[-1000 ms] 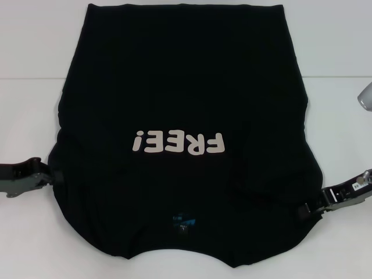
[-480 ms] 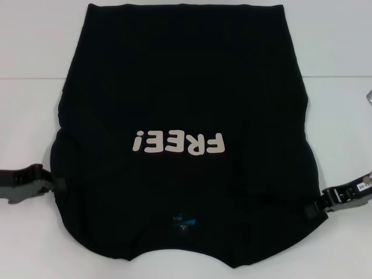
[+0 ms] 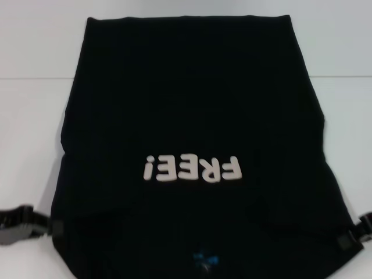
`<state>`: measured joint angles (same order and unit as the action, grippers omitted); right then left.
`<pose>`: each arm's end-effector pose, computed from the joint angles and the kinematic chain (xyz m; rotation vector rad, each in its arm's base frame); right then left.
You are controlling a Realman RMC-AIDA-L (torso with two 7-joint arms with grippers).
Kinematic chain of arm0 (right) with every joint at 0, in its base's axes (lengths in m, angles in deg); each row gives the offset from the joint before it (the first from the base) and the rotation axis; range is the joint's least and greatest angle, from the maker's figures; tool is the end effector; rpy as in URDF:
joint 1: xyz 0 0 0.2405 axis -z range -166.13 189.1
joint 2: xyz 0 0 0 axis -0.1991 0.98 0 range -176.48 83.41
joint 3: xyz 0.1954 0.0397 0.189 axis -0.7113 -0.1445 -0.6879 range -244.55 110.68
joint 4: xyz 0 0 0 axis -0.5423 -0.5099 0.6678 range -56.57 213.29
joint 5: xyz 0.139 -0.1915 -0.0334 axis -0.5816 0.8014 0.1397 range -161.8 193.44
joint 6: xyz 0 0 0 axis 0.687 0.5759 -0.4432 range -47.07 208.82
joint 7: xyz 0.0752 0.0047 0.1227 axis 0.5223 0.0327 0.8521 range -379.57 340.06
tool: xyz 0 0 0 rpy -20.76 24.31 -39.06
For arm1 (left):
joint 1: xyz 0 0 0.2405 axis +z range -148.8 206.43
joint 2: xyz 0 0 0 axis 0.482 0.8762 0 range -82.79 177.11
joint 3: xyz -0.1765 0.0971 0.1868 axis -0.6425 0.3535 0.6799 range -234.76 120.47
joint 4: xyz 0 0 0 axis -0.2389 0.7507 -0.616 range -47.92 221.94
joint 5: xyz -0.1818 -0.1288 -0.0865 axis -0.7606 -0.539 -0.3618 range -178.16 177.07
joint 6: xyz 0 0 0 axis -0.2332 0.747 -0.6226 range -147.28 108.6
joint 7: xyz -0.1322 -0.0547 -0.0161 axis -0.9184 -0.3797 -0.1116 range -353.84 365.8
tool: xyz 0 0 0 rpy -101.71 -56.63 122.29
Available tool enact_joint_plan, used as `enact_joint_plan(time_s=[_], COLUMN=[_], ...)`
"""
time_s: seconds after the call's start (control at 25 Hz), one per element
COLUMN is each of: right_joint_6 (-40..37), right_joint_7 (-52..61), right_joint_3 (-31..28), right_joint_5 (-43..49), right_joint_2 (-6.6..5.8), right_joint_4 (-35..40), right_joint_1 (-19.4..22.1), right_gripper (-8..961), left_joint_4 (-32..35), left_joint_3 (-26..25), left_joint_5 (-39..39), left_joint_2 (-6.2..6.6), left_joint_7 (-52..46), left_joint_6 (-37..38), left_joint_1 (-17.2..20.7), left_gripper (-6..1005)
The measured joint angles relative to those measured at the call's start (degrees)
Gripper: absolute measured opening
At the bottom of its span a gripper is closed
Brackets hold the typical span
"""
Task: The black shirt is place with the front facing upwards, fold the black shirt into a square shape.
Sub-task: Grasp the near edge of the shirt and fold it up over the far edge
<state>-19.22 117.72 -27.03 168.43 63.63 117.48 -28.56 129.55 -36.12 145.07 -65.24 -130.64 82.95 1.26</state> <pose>0.3226 0.3677 0.0488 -2.4474 1.8774 -0.2682 -0.3797 0.3042 0.0688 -2.1269 -2.1523 -0.3583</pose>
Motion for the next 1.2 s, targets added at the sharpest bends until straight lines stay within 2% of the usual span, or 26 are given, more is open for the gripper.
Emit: enact_joint_plan(time_s=[0.24, 0.4, 0.56, 0.72, 0.84, 0.88, 1.0, 1.12, 1.2], right_joint_6=[-3.28, -1.34, 3.93, 12.91, 21.23, 24.5, 35.41, 44.5, 50.36], right_joint_7=[-0.48, -0.69, -0.41, 1.56, 2.93, 3.23, 3.38, 3.19, 3.3], right_joint_3=[0.0, -1.62, -4.16, -4.99, -5.07, -5.0, -4.37, -2.66, -0.61], right_joint_5=[-0.05, -1.49, -6.34, -11.15, -12.91, -13.2, -13.8, -13.72, -13.66], right_joint_2=[-0.33, -0.37, -0.13, 0.15, 0.15, 0.29, 1.45, 2.51, 3.11], right_joint_4=[0.93, 0.72, 0.3, -0.61, -1.26, -1.32, -2.76, -5.88, -8.1], right_joint_1=[1.94, 1.68, -0.38, -2.63, -4.5, -5.01, -7.1, -9.55, -10.8], right_gripper=[76, 83, 90, 97, 102, 104, 109, 115, 118], left_joint_4=[3.08, 0.78, -5.23, -9.59, -10.23, -10.45, -12.7, -15.52, -16.2], left_joint_3=[0.04, -0.03, -0.05, 1.08, 2.39, 2.7, 3.22, 6.64, 12.29], left_joint_5=[1.12, 1.04, 0.89, 1.41, 1.35, 1.3, 1.29, 1.57, 2.24], left_joint_2=[-0.89, -0.58, 0.31, 0.83, 0.92, 0.87, 0.81, 0.81, 0.34], left_joint_7=[0.1, 0.05, -1.21, -4.1, -6.94, -8.43, -10.24, -11.77, -15.79], left_joint_6=[5.3, 2.36, -6.15, -16.5, -24.07, -28.68, -38.61, -46.89, -52.68], left_joint_1=[2.33, 0.47, -5.71, -12.76, -16.8, -18.86, -22.65, -25.12, -25.85], left_gripper=[18, 18, 17, 17, 17, 17, 17, 17, 17])
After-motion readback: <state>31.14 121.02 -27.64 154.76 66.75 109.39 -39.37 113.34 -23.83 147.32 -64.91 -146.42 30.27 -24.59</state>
